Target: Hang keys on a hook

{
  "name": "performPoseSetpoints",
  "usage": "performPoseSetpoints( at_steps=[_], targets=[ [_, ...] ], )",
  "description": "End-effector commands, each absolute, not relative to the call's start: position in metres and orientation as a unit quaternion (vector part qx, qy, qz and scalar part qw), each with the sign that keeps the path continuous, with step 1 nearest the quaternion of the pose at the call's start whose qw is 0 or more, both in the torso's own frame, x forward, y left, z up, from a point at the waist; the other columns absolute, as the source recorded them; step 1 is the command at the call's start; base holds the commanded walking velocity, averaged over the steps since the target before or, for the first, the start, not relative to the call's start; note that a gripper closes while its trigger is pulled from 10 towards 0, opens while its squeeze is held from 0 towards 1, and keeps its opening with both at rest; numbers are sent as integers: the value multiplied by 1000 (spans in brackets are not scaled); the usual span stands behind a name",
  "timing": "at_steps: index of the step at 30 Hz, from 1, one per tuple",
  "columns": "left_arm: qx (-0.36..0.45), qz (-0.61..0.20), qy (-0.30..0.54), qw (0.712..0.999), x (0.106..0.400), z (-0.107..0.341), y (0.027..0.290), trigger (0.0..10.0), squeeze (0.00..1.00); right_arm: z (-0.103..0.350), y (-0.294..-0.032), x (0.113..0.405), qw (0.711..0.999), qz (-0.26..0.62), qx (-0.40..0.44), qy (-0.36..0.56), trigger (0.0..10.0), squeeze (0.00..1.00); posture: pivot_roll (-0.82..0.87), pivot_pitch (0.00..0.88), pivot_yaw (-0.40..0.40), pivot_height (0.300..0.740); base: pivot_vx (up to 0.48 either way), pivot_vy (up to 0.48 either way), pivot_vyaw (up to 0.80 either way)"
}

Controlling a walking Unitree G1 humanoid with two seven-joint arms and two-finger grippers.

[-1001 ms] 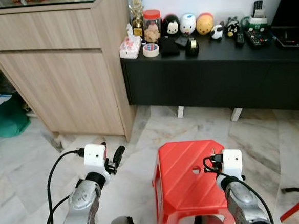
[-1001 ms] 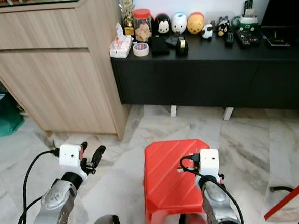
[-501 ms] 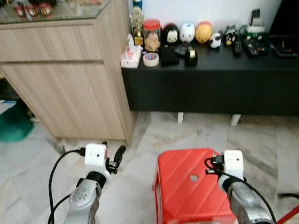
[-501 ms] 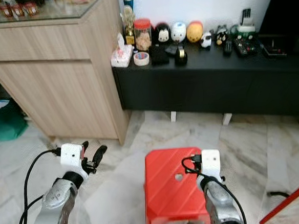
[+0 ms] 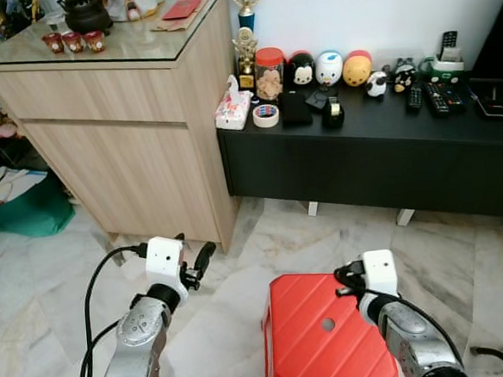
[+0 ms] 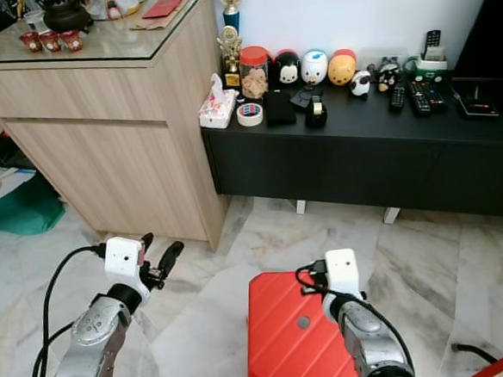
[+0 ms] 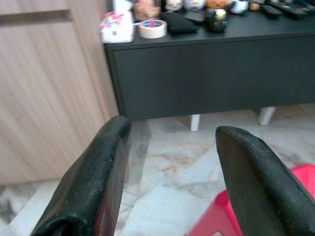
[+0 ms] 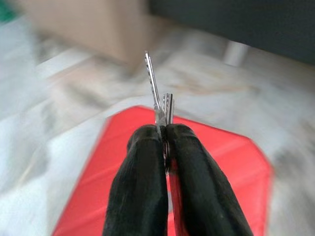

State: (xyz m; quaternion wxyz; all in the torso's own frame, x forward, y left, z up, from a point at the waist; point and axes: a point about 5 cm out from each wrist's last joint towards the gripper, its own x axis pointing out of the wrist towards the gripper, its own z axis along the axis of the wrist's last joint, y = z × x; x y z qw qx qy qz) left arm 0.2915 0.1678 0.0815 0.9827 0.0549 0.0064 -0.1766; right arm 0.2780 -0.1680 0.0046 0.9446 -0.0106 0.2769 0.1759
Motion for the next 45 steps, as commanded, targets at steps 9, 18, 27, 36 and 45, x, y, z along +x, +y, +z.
performPoseSetpoints(
  at_steps=[9, 18, 27, 36, 45],
  targets=[
    [137, -384, 7, 913, 278, 94, 136, 10000, 0, 50, -156, 294, 871, 404, -136, 246, 10000, 0, 10, 0, -25, 740, 0, 0, 0],
    [181, -517, 15, 837, 273, 110, 107, 10000, 0, 79, -150, 301, 819, 502, -173, 218, 10000, 0, 12, 0, -32, 740, 0, 0, 0],
    [194, -555, 18, 809, 273, 116, 97, 10000, 0, 88, -146, 292, 768, 566, -205, 218, 10000, 0, 11, 0, -29, 740, 0, 0, 0],
    [194, -555, 18, 809, 273, 116, 97, 10000, 0, 88, -146, 292, 768, 566, -205, 218, 10000, 0, 11, 0, -29, 740, 0, 0, 0],
    [194, -555, 18, 809, 273, 116, 97, 10000, 0, 88, -146, 292, 768, 566, -205, 218, 10000, 0, 11, 0, -29, 740, 0, 0, 0]
  ],
)
